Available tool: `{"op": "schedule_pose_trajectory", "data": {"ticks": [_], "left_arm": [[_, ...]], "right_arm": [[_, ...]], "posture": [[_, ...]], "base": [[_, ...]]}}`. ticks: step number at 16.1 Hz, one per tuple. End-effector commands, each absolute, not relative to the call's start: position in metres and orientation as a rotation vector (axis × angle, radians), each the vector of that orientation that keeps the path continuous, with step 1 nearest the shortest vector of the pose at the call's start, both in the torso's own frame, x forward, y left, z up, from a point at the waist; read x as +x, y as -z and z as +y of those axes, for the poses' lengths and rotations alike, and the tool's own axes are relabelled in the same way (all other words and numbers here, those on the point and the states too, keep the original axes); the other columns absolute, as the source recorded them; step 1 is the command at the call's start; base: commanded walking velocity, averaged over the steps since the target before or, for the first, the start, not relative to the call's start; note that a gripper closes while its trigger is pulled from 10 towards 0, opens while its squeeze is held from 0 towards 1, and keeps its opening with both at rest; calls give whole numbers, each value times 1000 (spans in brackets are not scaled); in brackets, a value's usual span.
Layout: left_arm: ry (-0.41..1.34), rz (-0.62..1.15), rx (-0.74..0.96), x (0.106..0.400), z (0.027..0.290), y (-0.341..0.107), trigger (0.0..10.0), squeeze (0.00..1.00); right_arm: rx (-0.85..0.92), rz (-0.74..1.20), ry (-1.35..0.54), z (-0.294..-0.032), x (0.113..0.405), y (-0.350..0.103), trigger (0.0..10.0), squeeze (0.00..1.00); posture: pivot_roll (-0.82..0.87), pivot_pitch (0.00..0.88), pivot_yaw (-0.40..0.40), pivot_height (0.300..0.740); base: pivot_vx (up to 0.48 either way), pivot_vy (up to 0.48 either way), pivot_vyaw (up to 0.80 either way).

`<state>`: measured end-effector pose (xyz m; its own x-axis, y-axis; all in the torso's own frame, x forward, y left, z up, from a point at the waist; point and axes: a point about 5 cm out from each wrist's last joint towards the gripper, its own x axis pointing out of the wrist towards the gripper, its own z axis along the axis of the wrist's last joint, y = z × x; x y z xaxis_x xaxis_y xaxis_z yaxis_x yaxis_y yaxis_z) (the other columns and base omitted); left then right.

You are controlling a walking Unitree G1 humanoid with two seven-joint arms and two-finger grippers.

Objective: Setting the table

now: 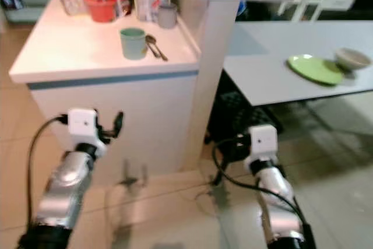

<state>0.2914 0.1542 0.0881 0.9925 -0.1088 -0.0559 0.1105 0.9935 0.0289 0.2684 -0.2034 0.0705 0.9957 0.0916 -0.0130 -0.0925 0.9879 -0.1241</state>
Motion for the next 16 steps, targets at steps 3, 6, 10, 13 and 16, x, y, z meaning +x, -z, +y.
{"op": "schedule_pose_trajectory", "data": {"ticks": [3,6,10,13,16], "left_arm": [[118,50,34,293,155,-90,10000,0],[121,49,38,294,155,-91,10000,0],[112,52,57,293,155,-90,10000,0],[104,36,60,295,155,-93,10000,0],[109,38,71,296,154,-94,10000,0]], "right_arm": [[-119,-7,-96,-202,268,-73,10000,0],[-119,-4,-97,-202,268,-72,10000,0],[-123,-4,-99,-202,268,-72,10000,0],[-125,-11,-101,-202,270,-74,10000,0],[-127,-14,-99,-202,272,-75,10000,0]], "posture": [[-2,0,-37,740],[-1,0,-36,740],[-1,0,-39,740],[-4,0,-39,740],[-4,0,-39,740]], "base": [[475,0,0],[472,0,0],[352,0,0],[0,0,0],[0,0,0]]}}
